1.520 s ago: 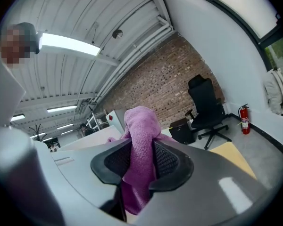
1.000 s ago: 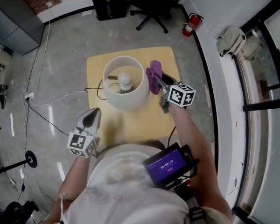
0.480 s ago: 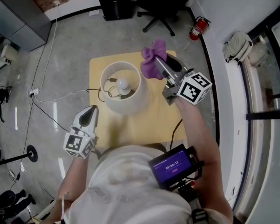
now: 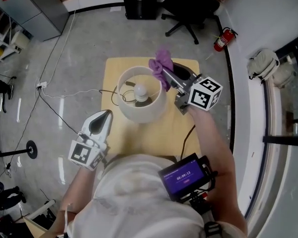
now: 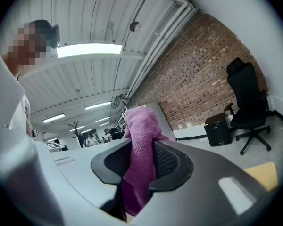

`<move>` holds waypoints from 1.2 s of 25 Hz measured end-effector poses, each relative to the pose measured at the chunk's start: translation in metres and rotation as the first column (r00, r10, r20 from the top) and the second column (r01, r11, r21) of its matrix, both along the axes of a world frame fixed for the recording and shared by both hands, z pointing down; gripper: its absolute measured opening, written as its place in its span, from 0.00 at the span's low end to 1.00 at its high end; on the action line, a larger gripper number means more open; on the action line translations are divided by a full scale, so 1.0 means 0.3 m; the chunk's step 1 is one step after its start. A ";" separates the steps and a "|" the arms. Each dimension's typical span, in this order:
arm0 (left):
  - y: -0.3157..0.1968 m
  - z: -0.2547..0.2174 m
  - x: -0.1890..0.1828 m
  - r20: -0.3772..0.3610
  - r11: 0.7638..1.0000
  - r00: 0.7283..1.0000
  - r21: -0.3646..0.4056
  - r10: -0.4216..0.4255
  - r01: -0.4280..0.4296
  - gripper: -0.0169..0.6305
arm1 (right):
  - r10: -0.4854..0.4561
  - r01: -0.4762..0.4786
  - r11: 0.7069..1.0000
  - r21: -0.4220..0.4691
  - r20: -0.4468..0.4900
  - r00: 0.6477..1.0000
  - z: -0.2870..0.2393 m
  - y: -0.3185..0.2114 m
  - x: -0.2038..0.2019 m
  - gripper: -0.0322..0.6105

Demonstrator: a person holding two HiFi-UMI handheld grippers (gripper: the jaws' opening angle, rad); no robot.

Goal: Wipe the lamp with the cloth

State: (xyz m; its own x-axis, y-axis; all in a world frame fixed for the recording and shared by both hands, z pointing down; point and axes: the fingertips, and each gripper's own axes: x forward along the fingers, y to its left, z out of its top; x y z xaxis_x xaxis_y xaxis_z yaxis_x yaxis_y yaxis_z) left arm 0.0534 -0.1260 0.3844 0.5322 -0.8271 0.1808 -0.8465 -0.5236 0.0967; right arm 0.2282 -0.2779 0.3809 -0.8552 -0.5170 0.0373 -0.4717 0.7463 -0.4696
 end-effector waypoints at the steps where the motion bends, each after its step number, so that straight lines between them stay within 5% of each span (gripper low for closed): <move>1: 0.002 0.003 -0.004 0.002 1.000 1.000 -0.004 -0.005 0.005 0.03 | 0.000 0.000 1.000 -0.013 0.012 1.000 0.017 -0.007 0.004 0.25; 12: 0.009 0.031 -0.009 0.025 0.999 0.999 -0.029 -0.037 0.037 0.03 | 0.020 -0.040 0.988 -0.148 -0.131 0.991 0.329 -0.044 0.071 0.25; 20: 0.019 0.032 -0.016 0.019 0.998 0.998 -0.016 -0.058 0.059 0.03 | 0.032 -0.121 0.964 -0.237 -0.348 0.937 0.526 -0.056 0.156 0.25; 25: 0.028 0.033 -0.048 0.005 0.996 0.996 -0.009 -0.087 0.087 0.03 | 0.068 -0.129 0.980 -0.153 -0.348 0.935 0.396 -0.103 0.171 0.25; 30: 0.044 0.037 -0.082 -0.007 0.993 0.993 -0.012 -0.118 0.118 0.03 | 0.034 -0.030 0.999 0.018 -0.276 0.961 0.108 -0.139 0.065 0.25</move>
